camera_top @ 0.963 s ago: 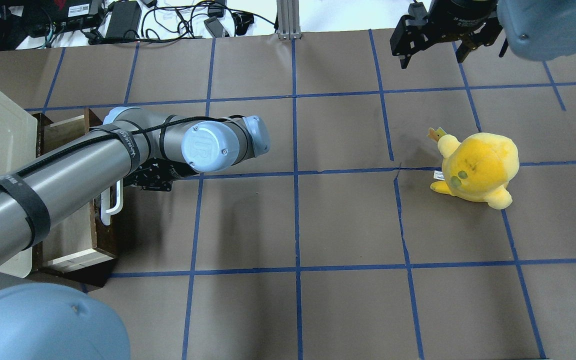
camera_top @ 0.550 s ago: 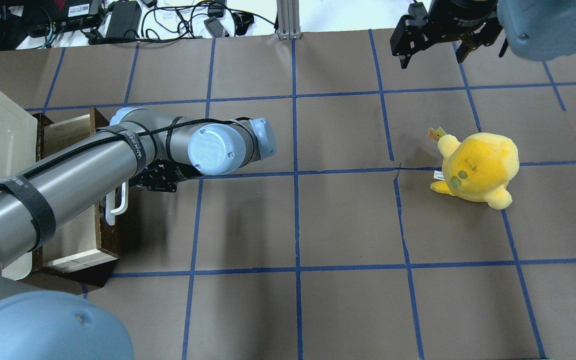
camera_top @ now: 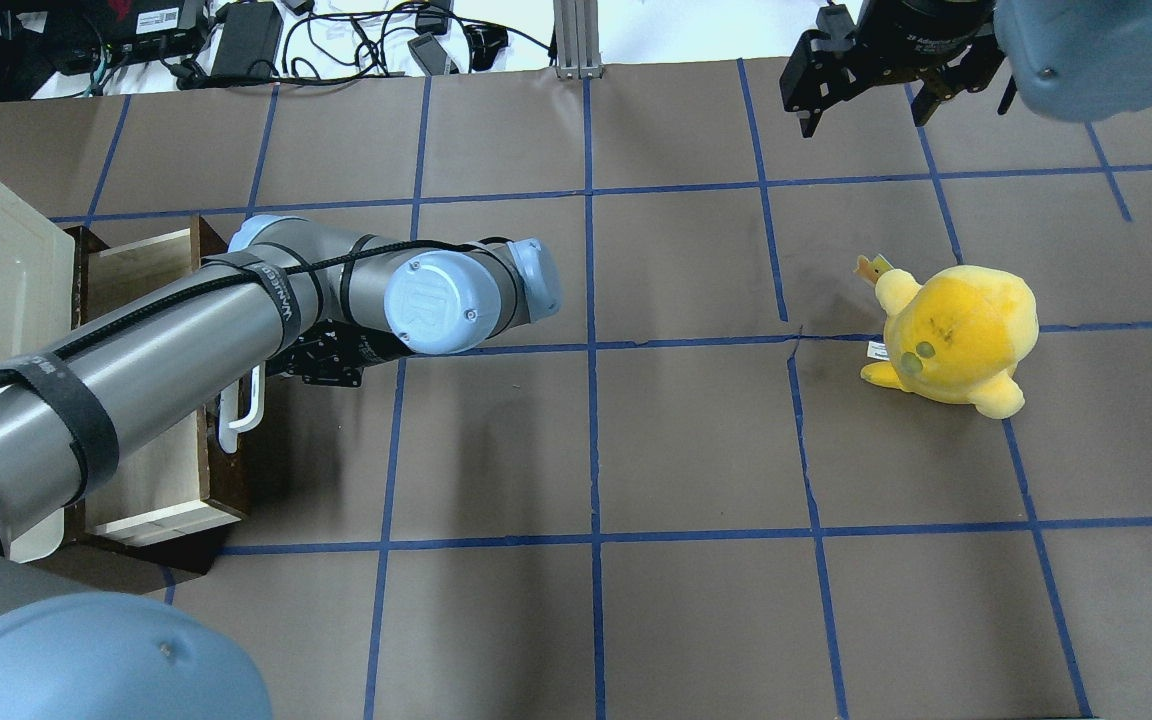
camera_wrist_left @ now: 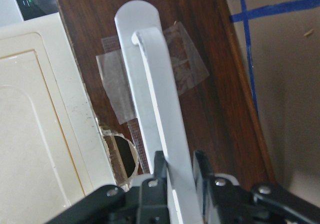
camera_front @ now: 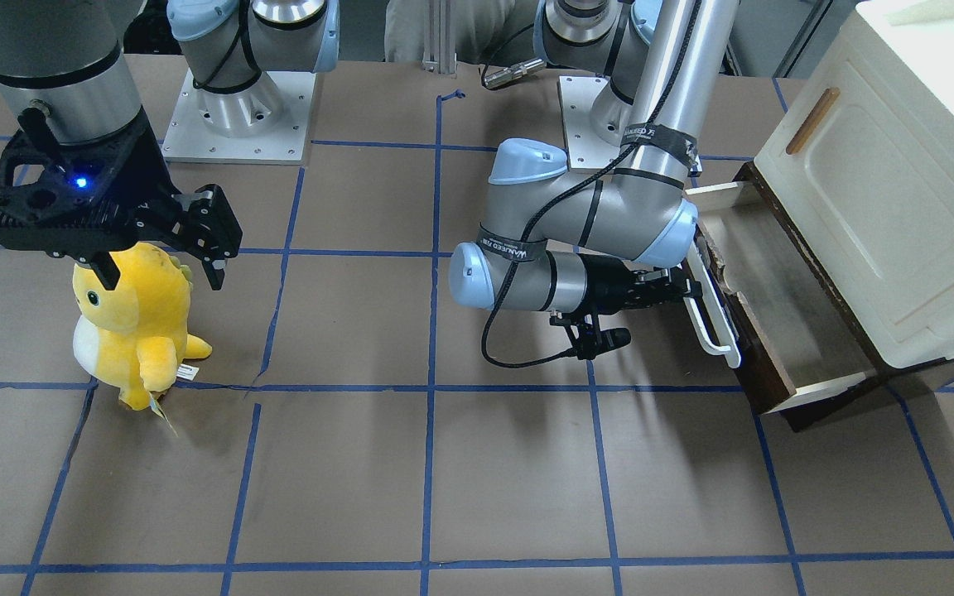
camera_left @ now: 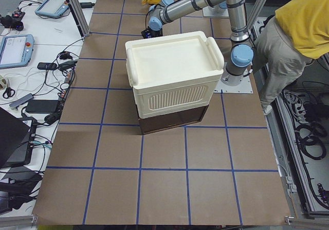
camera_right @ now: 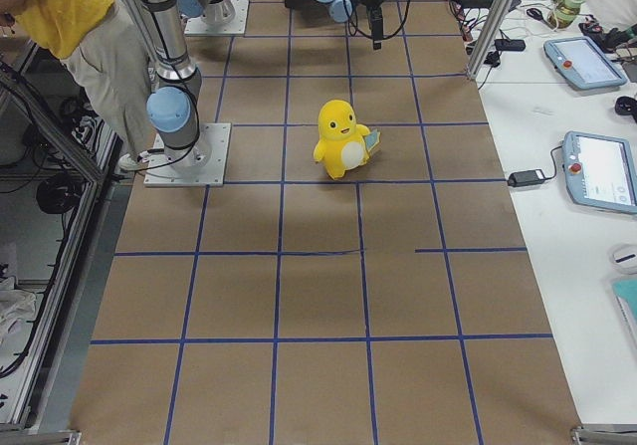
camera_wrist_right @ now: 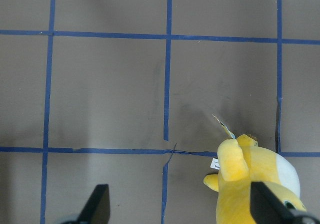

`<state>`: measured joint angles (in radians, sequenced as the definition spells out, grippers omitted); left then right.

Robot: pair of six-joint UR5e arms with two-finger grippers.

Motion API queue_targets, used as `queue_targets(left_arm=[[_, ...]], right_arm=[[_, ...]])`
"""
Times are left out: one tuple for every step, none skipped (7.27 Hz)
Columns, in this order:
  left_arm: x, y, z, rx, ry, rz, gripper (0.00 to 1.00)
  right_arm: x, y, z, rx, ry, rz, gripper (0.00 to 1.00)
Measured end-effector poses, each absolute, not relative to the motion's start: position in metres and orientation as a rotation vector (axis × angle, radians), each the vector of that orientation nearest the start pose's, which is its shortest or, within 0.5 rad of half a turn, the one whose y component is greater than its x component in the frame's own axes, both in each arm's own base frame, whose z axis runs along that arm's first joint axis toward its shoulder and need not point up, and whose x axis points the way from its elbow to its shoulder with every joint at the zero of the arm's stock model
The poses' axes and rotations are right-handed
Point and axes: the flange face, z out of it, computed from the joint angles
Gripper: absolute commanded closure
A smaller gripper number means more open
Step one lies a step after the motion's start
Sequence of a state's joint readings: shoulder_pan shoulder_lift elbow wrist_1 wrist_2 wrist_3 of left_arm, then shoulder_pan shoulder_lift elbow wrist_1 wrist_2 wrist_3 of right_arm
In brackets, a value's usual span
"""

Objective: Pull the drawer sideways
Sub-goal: 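Pull the drawer handle with the left gripper, sliding the drawer out of the cabinet, then open the left gripper and lift it off the handle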

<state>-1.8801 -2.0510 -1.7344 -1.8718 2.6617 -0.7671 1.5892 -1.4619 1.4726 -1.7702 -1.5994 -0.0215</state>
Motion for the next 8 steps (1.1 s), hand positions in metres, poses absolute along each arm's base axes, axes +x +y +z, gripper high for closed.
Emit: queue_targets(left_arm=[[-0.208, -0.492, 0.197, 0.133, 1.850, 0.223, 0.79], [-0.211, -0.491, 0.197, 0.134, 1.853, 0.222, 0.01], [-0.212, -0.491, 0.199, 0.135, 1.854, 0.215, 0.00], [-0.213, -0.492, 0.202, 0.130, 1.855, 0.204, 0.00], [-0.211, -0.493, 0.208, 0.123, 1.858, 0.194, 0.00], [-0.209, -0.494, 0.213, 0.114, 1.861, 0.186, 0.00], [-0.208, -0.498, 0.221, 0.095, 1.872, 0.173, 0.00], [-0.209, -0.507, 0.238, 0.073, 1.901, 0.158, 0.00]], right_arm=[[0.141, -0.552, 0.502, -0.059, 3.156, -0.299, 0.00], [0.141, -0.552, 0.502, -0.059, 3.156, -0.299, 0.00], [0.141, -0.552, 0.502, -0.059, 3.156, -0.299, 0.00], [0.141, -0.552, 0.502, -0.059, 3.156, -0.299, 0.00], [0.141, -0.552, 0.502, -0.059, 3.156, -0.299, 0.00], [0.141, -0.552, 0.502, -0.059, 3.155, -0.299, 0.00], [0.141, -0.552, 0.502, -0.059, 3.155, -0.299, 0.00], [0.141, -0.552, 0.502, -0.059, 3.156, -0.299, 0.00]])
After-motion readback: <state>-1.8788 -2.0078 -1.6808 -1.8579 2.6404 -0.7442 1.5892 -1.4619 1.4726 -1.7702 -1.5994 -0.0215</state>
